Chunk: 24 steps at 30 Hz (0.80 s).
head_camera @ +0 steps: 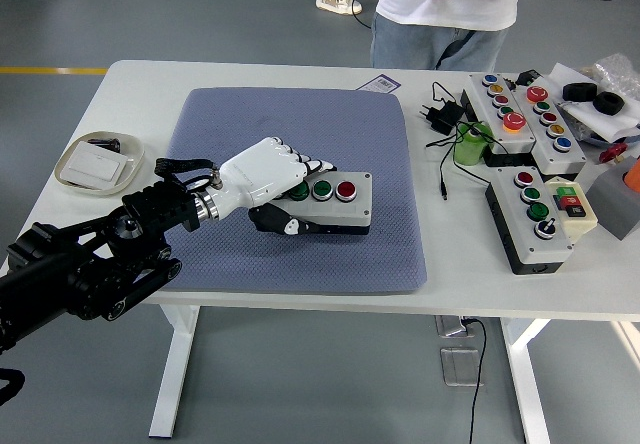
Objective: Pick up the button,place it on the desk,press the button,press the button
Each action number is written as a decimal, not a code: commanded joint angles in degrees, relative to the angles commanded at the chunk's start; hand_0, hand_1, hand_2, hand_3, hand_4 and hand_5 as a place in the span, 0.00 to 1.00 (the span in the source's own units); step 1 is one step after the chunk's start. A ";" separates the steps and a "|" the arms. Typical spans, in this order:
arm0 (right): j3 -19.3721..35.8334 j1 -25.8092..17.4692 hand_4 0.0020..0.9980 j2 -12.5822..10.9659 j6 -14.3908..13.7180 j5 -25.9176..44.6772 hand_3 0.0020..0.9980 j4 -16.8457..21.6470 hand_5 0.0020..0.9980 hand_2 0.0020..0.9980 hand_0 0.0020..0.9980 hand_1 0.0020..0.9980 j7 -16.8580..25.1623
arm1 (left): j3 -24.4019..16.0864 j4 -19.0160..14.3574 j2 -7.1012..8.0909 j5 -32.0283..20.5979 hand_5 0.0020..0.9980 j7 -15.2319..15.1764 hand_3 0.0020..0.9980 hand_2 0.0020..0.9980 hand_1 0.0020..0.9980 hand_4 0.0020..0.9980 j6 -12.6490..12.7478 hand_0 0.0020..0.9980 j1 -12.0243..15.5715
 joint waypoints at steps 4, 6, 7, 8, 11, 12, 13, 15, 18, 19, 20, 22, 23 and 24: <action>-0.18 -0.20 0.23 -0.05 -0.04 -0.10 0.59 0.00 0.35 0.55 0.64 0.51 -0.10 | -0.31 0.95 -0.52 -0.51 0.00 1.23 0.33 0.28 0.30 0.42 -1.93 0.37 0.31; -0.16 -0.32 0.23 -0.03 -0.07 -0.26 0.59 0.00 0.35 0.55 0.64 0.51 -0.18 | -0.74 1.29 -0.79 -0.85 0.00 1.80 0.33 0.28 0.30 0.42 -3.07 0.37 0.44; -0.16 -0.34 0.23 -0.03 -0.07 -0.30 0.59 0.00 0.35 0.55 0.64 0.51 -0.20 | -0.84 1.37 -0.83 -0.84 0.00 1.93 0.33 0.28 0.30 0.42 -3.34 0.37 0.47; -0.17 -0.37 0.23 -0.04 -0.08 -0.34 0.59 0.00 0.35 0.55 0.64 0.51 -0.22 | -0.93 1.45 -0.88 -0.78 0.00 2.08 0.33 0.28 0.30 0.42 -3.60 0.37 0.50; -0.21 -0.53 0.23 -0.08 -0.11 -0.46 0.59 0.00 0.36 0.55 0.64 0.51 -0.30 | -1.08 2.03 -0.98 -0.74 0.00 2.39 0.39 0.39 0.41 0.44 -4.63 0.45 0.65; -0.21 -0.54 0.23 -0.08 -0.11 -0.47 0.59 0.00 0.36 0.55 0.64 0.51 -0.31 | -1.10 2.08 -0.98 -0.75 0.00 2.40 0.39 0.39 0.41 0.44 -4.71 0.45 0.66; -0.21 -0.55 0.23 -0.08 -0.11 -0.47 0.59 0.00 0.36 0.55 0.64 0.51 -0.31 | -1.10 2.10 -0.99 -0.75 0.00 2.41 0.39 0.39 0.41 0.44 -4.73 0.45 0.67; -0.17 -0.73 0.23 -0.12 -0.11 -0.64 0.59 0.00 0.35 0.55 0.64 0.51 -0.35 | -1.49 2.32 -0.94 -1.04 0.00 2.47 0.62 0.57 0.56 0.50 -5.14 0.64 0.95; -0.17 -0.83 0.23 -0.13 -0.11 -0.68 0.59 0.00 0.35 0.55 0.64 0.51 -0.37 | -1.81 2.33 -0.92 -1.06 0.00 2.45 0.62 0.57 0.56 0.50 -5.24 0.64 1.07; -0.15 -0.85 0.23 -0.12 -0.11 -0.69 0.59 0.00 0.35 0.55 0.64 0.51 -0.36 | -1.96 2.27 -0.92 -0.95 0.00 2.51 0.62 0.57 0.56 0.50 -5.44 0.64 1.04; -0.14 -0.86 0.23 -0.12 -0.10 -0.69 0.59 0.00 0.35 0.55 0.64 0.51 -0.35 | -2.03 2.24 -0.92 -0.88 0.00 2.56 0.62 0.57 0.56 0.50 -5.59 0.64 1.02; -0.03 -0.91 0.23 -0.08 -0.08 -0.77 0.59 0.00 0.35 0.55 0.64 0.51 -0.33 | -2.09 2.12 -0.94 -0.68 0.00 2.67 0.80 0.75 0.71 0.56 -5.99 0.69 0.98; 0.00 -0.93 0.23 -0.05 -0.08 -0.78 0.59 0.00 0.35 0.55 0.64 0.51 -0.32 | -2.09 2.09 -0.95 -0.62 0.00 2.69 0.80 0.75 0.71 0.56 -6.06 0.69 0.99; 0.04 -0.97 0.23 -0.02 -0.08 -0.74 0.59 0.00 0.35 0.55 0.64 0.51 -0.30 | -2.11 2.04 -0.95 -0.51 0.00 2.75 0.80 0.75 0.71 0.56 -6.18 0.69 1.00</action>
